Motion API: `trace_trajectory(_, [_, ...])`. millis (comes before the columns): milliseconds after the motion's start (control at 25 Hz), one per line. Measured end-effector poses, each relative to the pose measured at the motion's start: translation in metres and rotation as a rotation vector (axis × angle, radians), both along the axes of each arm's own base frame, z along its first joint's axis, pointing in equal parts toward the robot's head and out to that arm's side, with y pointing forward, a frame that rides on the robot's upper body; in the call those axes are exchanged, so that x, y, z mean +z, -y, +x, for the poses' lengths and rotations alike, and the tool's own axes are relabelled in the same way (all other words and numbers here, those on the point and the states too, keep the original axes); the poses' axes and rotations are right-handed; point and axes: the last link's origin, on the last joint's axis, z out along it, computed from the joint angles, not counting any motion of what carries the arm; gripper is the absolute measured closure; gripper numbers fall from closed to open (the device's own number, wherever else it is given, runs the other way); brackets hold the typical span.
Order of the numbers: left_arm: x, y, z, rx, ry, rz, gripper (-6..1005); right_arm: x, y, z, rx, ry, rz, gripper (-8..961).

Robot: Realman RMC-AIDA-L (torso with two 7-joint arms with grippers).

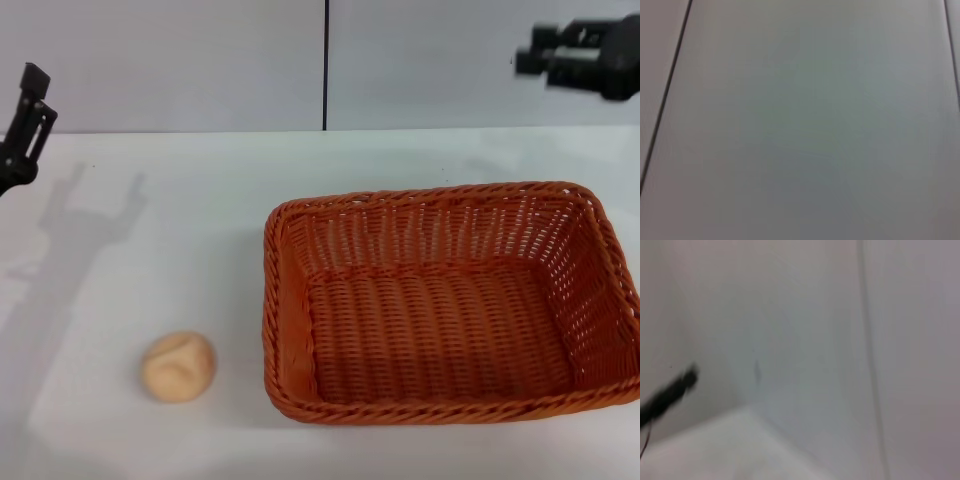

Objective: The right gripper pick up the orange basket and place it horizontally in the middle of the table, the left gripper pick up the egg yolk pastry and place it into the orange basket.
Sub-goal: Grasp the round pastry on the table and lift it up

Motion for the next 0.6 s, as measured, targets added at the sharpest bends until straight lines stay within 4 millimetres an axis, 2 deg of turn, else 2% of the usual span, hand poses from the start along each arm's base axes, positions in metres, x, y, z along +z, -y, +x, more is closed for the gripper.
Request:
trace_trajectory(160, [0.0, 0.005, -0.001, -0.024, -0.023, -0.02, 204, 0.002, 0.018, 0.025, -0.026, -0.188, 0.203, 458])
trace_trajectory(280, [0.007, 0.013, 0.003, -0.17, -0.069, -0.132, 205, 0.001, 0.038, 0.051, -0.068, -0.317, 0.347, 458])
trace_trajectory(360, [0.007, 0.013, 0.003, -0.17, -0.069, -0.132, 205, 0.0, 0.052, 0.067, -0.106, -0.38, 0.435, 458])
trace_trajectory(440, [0.024, 0.019, 0.007, -0.313, -0.093, -0.32, 205, 0.0, 0.066, 0.082, -0.144, -0.429, 0.537, 458])
trace_trajectory(520, [0.031, 0.02, 0.005, -0.343, -0.108, -0.419, 205, 0.001, 0.081, 0.096, -0.182, -0.464, 0.624, 458])
trace_trajectory(560, [0.032, 0.021, 0.002, -0.352, -0.118, -0.487, 205, 0.006, 0.094, 0.107, -0.218, -0.499, 0.707, 458])
trace_trajectory(600, [0.032, 0.022, 0.001, -0.355, -0.127, -0.534, 205, 0.006, 0.094, 0.107, -0.218, -0.499, 0.707, 458])
